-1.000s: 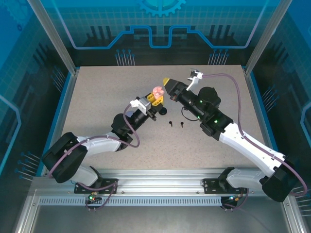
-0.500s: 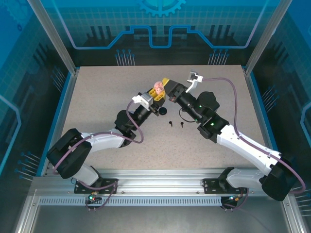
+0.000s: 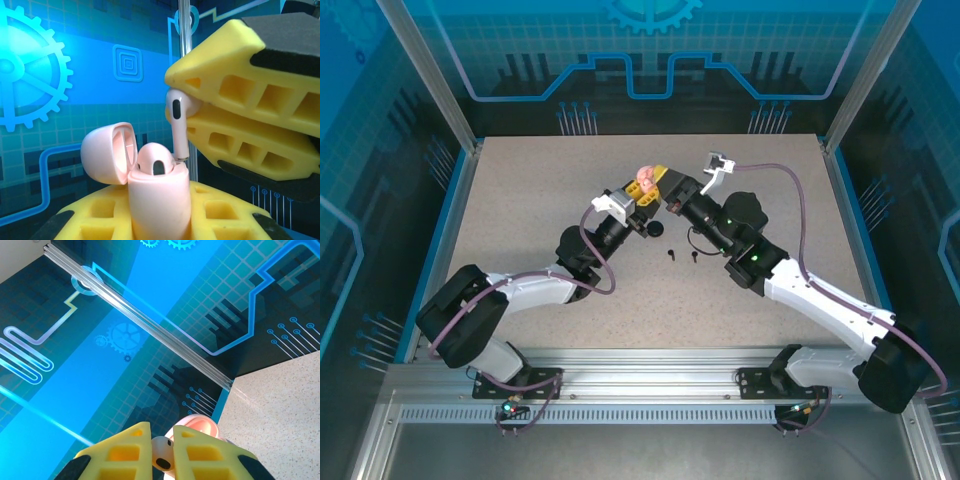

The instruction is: Insert wireless bluetooth earbuds into charging case

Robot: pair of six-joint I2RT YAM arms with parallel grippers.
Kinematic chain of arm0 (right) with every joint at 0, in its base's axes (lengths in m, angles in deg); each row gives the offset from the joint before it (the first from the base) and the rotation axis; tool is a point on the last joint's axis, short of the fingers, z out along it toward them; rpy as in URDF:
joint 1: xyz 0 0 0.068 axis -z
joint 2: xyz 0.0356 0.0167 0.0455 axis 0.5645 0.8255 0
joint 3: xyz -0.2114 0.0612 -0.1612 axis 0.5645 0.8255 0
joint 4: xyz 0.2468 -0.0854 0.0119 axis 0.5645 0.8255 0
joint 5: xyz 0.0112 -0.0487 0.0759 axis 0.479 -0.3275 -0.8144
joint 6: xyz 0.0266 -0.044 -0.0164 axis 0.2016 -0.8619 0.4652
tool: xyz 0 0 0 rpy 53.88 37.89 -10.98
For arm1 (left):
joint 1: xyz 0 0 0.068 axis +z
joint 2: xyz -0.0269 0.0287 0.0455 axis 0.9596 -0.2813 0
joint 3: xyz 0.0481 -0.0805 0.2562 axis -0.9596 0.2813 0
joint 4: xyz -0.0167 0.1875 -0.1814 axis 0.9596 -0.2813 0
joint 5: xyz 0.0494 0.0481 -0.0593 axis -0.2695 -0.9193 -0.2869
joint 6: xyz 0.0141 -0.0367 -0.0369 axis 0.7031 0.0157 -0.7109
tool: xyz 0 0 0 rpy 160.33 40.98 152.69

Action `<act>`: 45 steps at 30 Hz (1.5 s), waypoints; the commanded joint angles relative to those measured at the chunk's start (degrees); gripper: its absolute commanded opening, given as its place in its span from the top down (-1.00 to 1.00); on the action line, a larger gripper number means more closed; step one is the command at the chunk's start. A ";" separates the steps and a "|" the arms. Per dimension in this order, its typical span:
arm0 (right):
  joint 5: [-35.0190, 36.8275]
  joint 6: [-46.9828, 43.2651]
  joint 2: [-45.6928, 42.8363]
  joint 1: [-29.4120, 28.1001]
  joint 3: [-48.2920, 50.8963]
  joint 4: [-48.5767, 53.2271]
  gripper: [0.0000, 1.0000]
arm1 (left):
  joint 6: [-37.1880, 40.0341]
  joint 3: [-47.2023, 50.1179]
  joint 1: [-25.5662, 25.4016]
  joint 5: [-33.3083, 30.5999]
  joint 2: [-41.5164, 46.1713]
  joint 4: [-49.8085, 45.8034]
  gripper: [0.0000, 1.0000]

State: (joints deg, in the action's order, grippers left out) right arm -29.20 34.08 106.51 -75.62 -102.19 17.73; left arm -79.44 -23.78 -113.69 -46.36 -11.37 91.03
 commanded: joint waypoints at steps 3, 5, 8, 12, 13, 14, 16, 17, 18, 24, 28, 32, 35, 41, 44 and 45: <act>1.35 1.38 0.40 -0.40 0.91 -0.79 0.76 | 0.63 -1.95 -0.24 -0.40 0.26 2.71 1.00; 1.70 1.58 0.24 -0.35 1.43 -0.53 0.77 | 0.82 -1.88 -0.24 -0.34 0.37 2.71 1.00; 2.24 1.63 -0.08 -0.43 2.06 0.52 0.77 | 0.86 -2.00 -0.30 -0.24 0.45 2.71 1.00; 3.32 1.12 0.19 -0.48 2.85 0.14 0.77 | 0.60 -2.04 -0.25 0.03 0.73 2.71 1.00; 3.60 1.11 0.20 -0.45 2.80 0.07 0.77 | 0.55 -2.09 -0.29 0.18 0.75 2.75 1.00; 3.81 0.91 0.27 -0.41 2.80 -0.07 0.77 | 0.52 -1.99 -0.31 0.22 0.87 2.71 1.00; 4.31 0.23 0.37 -0.32 2.61 0.48 0.77 | 0.43 -1.88 -0.36 0.33 1.06 2.72 1.00; 4.36 0.16 0.43 -0.17 2.39 0.73 0.77 | 0.43 -1.80 -0.29 0.38 1.09 2.71 1.00; 4.36 -0.03 0.53 -0.14 2.15 0.78 0.77 | 0.34 -1.77 -0.30 0.55 1.24 2.70 1.00; 2.88 0.22 2.22 0.54 0.25 2.15 0.78 | -0.29 -1.55 -0.32 1.34 1.45 2.71 1.00; 1.12 0.65 3.66 0.49 -1.02 2.48 0.80 | -0.31 -1.53 -0.35 1.65 1.61 2.71 1.00; 0.58 0.71 4.18 0.05 -1.22 2.65 0.81 | 0.04 -1.49 -0.34 1.52 1.88 2.71 1.00; 1.06 0.66 3.35 -0.01 -0.67 3.51 0.81 | 0.12 -1.47 -0.39 1.40 2.07 2.71 1.00; 0.61 -2.47 0.85 -0.88 -1.20 10.02 0.83 | 0.36 -1.43 -0.39 1.16 2.07 2.71 1.00; 0.86 -5.12 -0.01 -1.85 -2.25 15.25 0.83 | 0.42 -1.43 -0.39 1.15 1.93 2.66 1.00; 1.37 -5.97 -0.23 -2.33 -2.70 16.94 0.83 | 0.48 -1.48 -0.34 1.24 1.86 2.58 1.00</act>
State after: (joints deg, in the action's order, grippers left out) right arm -26.51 31.93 106.96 -75.73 -103.70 24.46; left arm -79.55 -23.78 -113.61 -46.08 -11.26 89.35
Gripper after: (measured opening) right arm 0.087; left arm 0.231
